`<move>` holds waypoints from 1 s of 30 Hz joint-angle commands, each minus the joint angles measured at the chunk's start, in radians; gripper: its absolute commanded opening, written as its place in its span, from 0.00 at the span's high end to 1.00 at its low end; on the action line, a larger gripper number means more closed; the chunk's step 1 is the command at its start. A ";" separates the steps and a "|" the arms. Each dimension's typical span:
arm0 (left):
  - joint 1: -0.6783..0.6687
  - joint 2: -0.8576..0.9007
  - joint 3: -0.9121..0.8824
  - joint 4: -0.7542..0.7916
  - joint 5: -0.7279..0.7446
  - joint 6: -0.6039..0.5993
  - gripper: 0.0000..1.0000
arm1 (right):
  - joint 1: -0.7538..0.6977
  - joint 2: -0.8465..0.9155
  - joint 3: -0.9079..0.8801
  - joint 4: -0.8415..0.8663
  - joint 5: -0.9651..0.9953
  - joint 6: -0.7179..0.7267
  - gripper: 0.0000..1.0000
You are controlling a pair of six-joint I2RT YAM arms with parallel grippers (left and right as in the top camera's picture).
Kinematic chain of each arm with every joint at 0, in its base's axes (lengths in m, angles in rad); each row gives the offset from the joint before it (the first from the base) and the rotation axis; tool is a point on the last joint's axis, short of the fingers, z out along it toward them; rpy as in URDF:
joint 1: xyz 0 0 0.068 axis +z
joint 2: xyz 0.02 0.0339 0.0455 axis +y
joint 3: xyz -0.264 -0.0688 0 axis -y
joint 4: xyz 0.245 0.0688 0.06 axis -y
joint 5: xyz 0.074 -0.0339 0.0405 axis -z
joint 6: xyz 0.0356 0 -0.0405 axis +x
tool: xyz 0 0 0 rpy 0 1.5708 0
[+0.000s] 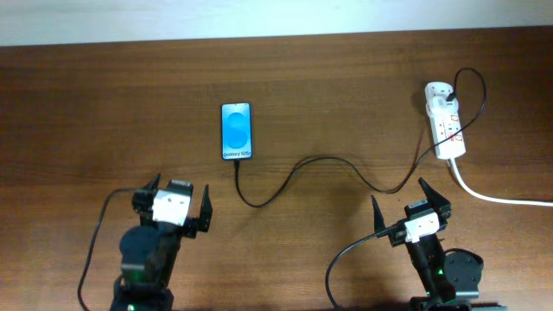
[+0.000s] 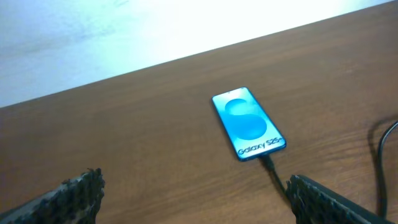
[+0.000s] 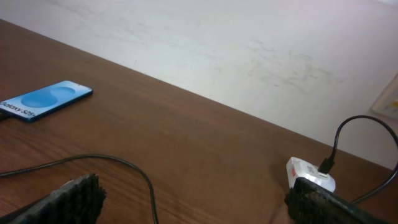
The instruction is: Plug charger to phone and switch on socket
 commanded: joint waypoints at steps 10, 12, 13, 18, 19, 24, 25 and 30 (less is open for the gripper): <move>0.040 -0.496 -0.208 -0.111 -0.042 0.017 0.01 | 0.007 -0.009 -0.005 -0.006 0.002 0.015 0.02; 0.040 -0.509 -0.208 -0.111 -0.041 0.017 0.01 | 0.007 -0.009 -0.005 -0.006 0.002 0.015 0.01; 0.039 -0.509 -0.208 -0.111 -0.039 0.017 0.01 | 0.007 -0.009 -0.005 -0.006 0.002 0.015 0.02; 0.038 -0.508 -0.208 -0.111 -0.037 0.017 0.01 | 0.007 -0.009 -0.005 -0.006 0.002 0.015 0.02; 0.038 -0.508 -0.208 -0.111 -0.037 0.017 0.01 | 0.007 -0.009 -0.005 -0.006 0.002 0.015 0.02; 0.038 -0.508 -0.208 -0.111 -0.037 0.017 0.01 | 0.007 -0.009 -0.005 -0.006 0.002 0.015 0.01; 0.038 -0.508 -0.208 -0.111 -0.037 0.017 0.01 | 0.007 -0.009 -0.005 -0.006 0.002 0.015 0.02; 0.038 -0.508 -0.208 -0.111 -0.037 0.017 0.01 | 0.007 -0.009 -0.005 -0.006 0.002 0.015 0.02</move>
